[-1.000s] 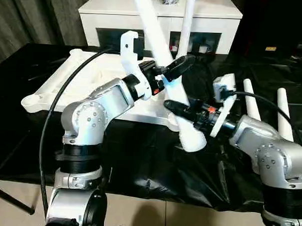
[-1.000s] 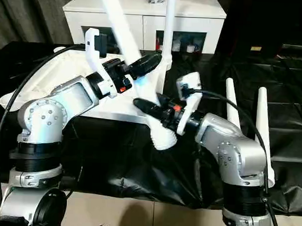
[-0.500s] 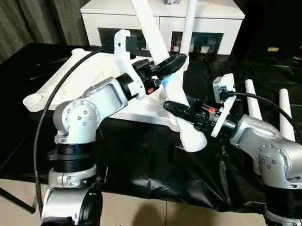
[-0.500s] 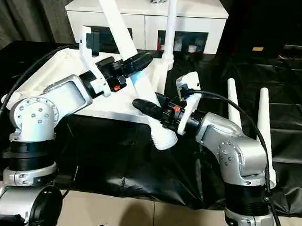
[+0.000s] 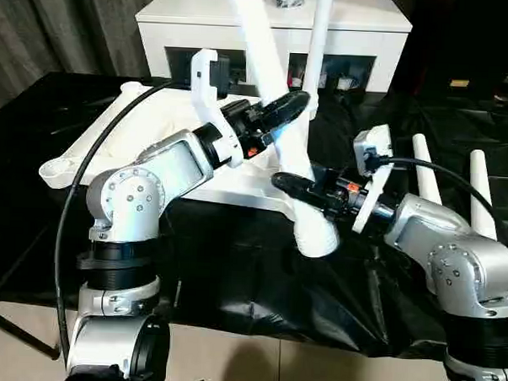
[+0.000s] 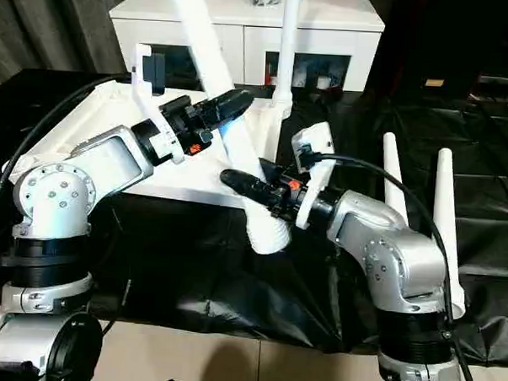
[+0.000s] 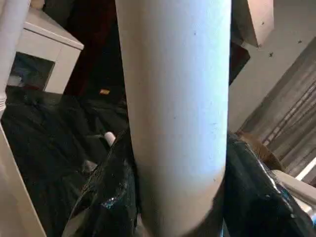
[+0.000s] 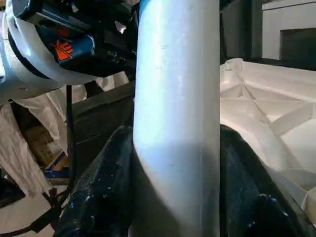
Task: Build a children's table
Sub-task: Pick table leg
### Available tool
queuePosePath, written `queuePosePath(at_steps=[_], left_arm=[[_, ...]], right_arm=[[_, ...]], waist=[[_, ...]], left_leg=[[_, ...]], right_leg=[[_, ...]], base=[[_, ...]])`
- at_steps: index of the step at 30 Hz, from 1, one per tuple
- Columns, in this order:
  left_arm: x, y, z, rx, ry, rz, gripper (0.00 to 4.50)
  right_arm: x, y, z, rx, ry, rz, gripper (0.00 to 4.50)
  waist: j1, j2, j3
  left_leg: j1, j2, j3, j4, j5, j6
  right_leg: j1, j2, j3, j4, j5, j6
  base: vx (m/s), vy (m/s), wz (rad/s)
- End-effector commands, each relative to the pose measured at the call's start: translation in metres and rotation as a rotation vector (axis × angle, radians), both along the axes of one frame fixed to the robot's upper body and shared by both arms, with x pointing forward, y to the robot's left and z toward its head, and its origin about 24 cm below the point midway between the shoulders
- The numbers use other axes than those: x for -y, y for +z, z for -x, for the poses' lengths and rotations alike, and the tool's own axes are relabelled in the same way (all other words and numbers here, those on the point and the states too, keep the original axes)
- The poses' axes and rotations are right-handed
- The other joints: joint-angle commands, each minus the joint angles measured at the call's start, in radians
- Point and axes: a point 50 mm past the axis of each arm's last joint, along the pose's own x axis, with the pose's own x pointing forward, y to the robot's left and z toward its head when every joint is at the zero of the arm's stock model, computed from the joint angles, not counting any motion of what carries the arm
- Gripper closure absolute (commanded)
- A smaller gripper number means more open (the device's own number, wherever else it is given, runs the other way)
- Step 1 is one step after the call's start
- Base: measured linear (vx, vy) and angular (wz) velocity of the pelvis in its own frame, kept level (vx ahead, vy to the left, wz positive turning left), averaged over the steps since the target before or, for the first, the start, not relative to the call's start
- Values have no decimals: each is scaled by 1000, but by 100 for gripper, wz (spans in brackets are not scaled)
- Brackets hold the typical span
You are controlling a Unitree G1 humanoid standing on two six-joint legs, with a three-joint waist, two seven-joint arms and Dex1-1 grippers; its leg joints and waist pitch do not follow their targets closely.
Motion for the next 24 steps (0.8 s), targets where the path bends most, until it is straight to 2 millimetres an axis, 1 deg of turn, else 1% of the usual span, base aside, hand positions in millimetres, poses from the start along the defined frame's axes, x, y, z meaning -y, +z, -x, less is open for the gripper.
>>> queuePosePath(at_steps=[1, 2, 8, 9, 11, 13, 15, 17, 18, 19, 22, 23, 24], left_arm=[[-1, 7, -1, 35, 0, -16, 264], [-1, 7, -1, 36, 1, -16, 265], [-2, 10, -1, 54, 3, -11, 266], [-2, 10, -1, 70, -4, -19, 266], [-1, 11, 0, 86, -16, -33, 266], [0, 12, 1, 104, -34, -54, 267], [2, 13, 3, 136, -67, -103, 269], [4, 14, 4, 166, -95, -144, 270], [5, 15, 4, 178, -108, -158, 270], [6, 15, 5, 185, -118, -165, 270], [7, 16, 5, 197, -140, -173, 270], [8, 17, 6, 203, -151, -175, 270], [10, 18, 7, 212, -173, -179, 270]], right_arm=[[1, 3, -1, 15, 3, 8, 268], [1, 3, -2, 16, 4, 9, 268], [1, 4, -3, 28, 7, 23, 268], [1, 3, -5, 32, -4, 35, 233], [1, 3, -6, 23, -7, 37, 198], [2, 3, -7, 16, 7, 42, 191], [3, 6, -7, 12, 49, 60, 172], [6, 9, -10, 7, 62, 91, 149], [7, 11, -10, 4, 76, 102, 139], [7, 13, -10, -1, 88, 108, 133], [9, 15, -11, -14, 115, 116, 131], [9, 15, -11, -19, 127, 128, 131], [10, 13, -11, -27, 154, 165, 131]], waist=[[-1, -14, -65], [0, -13, -65], [-1, -17, -65], [-1, -16, -65], [-1, -16, -66], [-2, -14, -65], [-2, -14, -66], [-2, -17, -65], [-2, -16, -66], [-1, -17, -66], [0, -18, -67], [-1, -21, -66], [0, -21, -67]], left_leg=[[23, 97, -46, -64, -97, 51], [23, 97, -46, -64, -96, 52], [23, 98, -45, -64, -89, 55], [23, 97, -45, -64, -88, 57], [23, 96, -45, -62, -85, 57], [24, 97, -44, -64, -89, 56], [25, 97, -45, -64, -90, 55], [25, 97, -44, -62, -83, 56], [25, 96, -44, -62, -76, 60], [25, 97, -44, -61, -71, 61], [24, 95, -42, -59, -69, 64], [22, 96, -41, -59, -65, 67], [23, 95, -41, -57, -67, 69]], right_leg=[[46, -106, 61, -80, -2, -236], [45, -107, 61, -81, -2, -236], [45, -107, 61, -81, -4, -233], [45, -106, 61, -80, -5, -233], [44, -107, 61, -80, -6, -232], [44, -105, 61, -81, -16, -230], [45, -104, 61, -79, -12, -227], [45, -105, 61, -79, -1, -229], [45, -103, 61, -77, 3, -230], [45, -104, 61, -76, 10, -233], [47, -106, 60, -74, 21, -244], [48, -107, 60, -74, 28, -249], [48, -107, 59, -75, 28, -252]], base=[[0, 0, 0], [0, 0, 0], [0, 0, 0], [0, 0, 0], [0, 0, 0], [0, 0, 0], [0, 0, 0], [0, 0, 0], [0, 0, 0], [0, 0, 0], [0, 0, 0], [0, 0, 0], [0, 0, 0]])
